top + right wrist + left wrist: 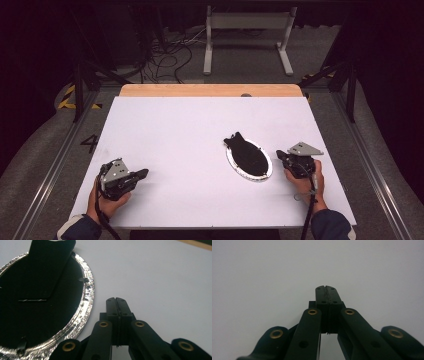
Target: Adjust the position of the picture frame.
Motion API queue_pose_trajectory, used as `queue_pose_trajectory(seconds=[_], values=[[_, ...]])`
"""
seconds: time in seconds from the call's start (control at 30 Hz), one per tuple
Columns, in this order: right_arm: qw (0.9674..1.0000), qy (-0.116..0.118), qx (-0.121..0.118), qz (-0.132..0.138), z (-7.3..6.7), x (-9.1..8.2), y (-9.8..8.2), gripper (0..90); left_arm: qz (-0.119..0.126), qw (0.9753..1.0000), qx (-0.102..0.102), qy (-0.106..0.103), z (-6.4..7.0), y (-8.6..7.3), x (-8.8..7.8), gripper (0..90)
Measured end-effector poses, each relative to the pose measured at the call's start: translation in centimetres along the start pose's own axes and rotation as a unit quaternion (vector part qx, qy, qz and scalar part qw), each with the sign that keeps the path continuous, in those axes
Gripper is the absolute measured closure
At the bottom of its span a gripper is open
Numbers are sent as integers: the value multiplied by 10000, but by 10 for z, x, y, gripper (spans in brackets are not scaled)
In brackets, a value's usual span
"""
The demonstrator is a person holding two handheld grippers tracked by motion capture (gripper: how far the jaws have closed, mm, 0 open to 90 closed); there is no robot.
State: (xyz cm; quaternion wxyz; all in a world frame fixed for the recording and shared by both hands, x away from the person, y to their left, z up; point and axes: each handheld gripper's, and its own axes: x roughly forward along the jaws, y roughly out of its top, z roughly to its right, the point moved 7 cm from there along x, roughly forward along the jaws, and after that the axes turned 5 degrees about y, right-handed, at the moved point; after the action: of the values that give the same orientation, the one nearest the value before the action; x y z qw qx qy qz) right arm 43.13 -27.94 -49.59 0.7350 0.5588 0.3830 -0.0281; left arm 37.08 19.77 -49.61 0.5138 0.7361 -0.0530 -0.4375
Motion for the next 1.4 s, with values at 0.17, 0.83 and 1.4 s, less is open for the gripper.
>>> queue_pose_trajectory(seconds=[0.17,0.83,1.4], values=[[9998,107,-8,-187,-3,12,5,900,-115,9997,218,-61,7,3,9,900],[9980,420,-95,-457,-22,22,9,900,-236,9974,616,-285,22,26,40,900],[9937,910,-476,-440,-86,17,10,900,-265,9948,807,-558,37,53,74,900]])
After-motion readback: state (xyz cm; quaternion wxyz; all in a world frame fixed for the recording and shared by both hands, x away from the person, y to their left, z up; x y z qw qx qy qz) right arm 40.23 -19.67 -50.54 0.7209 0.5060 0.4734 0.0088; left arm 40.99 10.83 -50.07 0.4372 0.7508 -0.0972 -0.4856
